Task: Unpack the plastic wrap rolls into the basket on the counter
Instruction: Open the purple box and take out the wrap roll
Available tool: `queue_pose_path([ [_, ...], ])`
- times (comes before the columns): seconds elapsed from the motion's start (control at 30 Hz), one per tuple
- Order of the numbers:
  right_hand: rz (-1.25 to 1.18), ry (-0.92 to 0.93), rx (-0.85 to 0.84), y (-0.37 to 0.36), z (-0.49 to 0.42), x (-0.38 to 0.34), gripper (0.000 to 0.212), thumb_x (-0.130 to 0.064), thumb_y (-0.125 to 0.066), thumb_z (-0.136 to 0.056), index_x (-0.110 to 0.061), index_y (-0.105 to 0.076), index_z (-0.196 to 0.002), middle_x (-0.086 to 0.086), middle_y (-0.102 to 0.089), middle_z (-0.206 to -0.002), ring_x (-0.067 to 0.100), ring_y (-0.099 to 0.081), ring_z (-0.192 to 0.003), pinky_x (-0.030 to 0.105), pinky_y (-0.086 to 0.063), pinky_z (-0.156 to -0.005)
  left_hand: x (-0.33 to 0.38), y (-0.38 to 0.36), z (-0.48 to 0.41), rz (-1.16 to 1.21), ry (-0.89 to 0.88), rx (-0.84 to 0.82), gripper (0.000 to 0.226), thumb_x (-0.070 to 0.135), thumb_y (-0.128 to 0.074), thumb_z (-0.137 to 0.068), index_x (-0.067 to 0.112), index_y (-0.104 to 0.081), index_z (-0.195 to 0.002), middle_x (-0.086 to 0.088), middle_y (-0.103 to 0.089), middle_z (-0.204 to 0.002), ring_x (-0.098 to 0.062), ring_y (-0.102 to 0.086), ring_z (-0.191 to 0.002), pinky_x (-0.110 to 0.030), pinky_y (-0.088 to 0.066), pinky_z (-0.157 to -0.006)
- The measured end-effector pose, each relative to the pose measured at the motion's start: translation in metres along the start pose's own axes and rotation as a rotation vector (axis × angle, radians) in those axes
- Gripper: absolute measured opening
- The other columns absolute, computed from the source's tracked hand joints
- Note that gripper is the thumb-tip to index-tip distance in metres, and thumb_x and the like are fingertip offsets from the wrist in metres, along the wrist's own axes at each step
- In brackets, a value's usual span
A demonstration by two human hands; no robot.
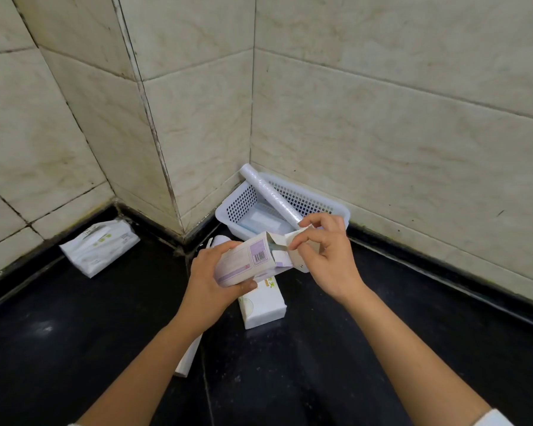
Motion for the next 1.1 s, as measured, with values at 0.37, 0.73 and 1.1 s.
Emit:
queue_pose_path([
  [0.37,-0.045,-0.183,-0.181,0.000,0.009,-0.009,0.018,-0.033,-0.060,-0.085,-0.034,-0.076,-0.076,-0.017,-0.045,-0.125,0.009,-0.025,-0.127,0.035,-0.018,-0.109,0.003,0.000,0.002,0.025,-0.041,0.002,0.071,0.050,-0.082,-0.057,0.056,-0.048,-0.119,0.020,-0.045,-0.120,-0.008,-0.041,-0.121,-0.033,-0.044,-0.098],
  [0.73,0.020,-0.113,-0.145,0.011,0.010,-0.010,0.013,-0.020,-0.080,-0.072,-0.032,-0.076,-0.067,-0.019,-0.046,-0.133,0.004,-0.026,-0.128,0.033,-0.019,-0.108,0.001,-0.001,0.001,0.039,-0.027,-0.004,0.071,0.050,-0.082,-0.056,0.054,-0.048,-0.119,0.027,-0.045,-0.114,-0.007,-0.043,-0.119,-0.035,-0.045,-0.097],
  [1.1,0.221,0.013,-0.224,0.017,0.003,-0.011,0.038,-0.050,-0.080,-0.064,-0.045,-0.073,-0.101,-0.029,-0.024,-0.150,0.004,-0.005,-0.140,0.038,-0.002,-0.110,0.005,0.003,0.001,0.120,-0.013,-0.116,0.070,0.044,-0.086,-0.056,0.047,-0.054,-0.118,0.017,-0.052,-0.118,-0.007,-0.048,-0.119,-0.029,-0.048,-0.092],
])
Point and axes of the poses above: each hand's wrist, its own z-axis away from the middle knuckle, its own y-axis out of the back of the hand, x = y × z, the point moved 2 cm from there along -z, towards the middle knuckle
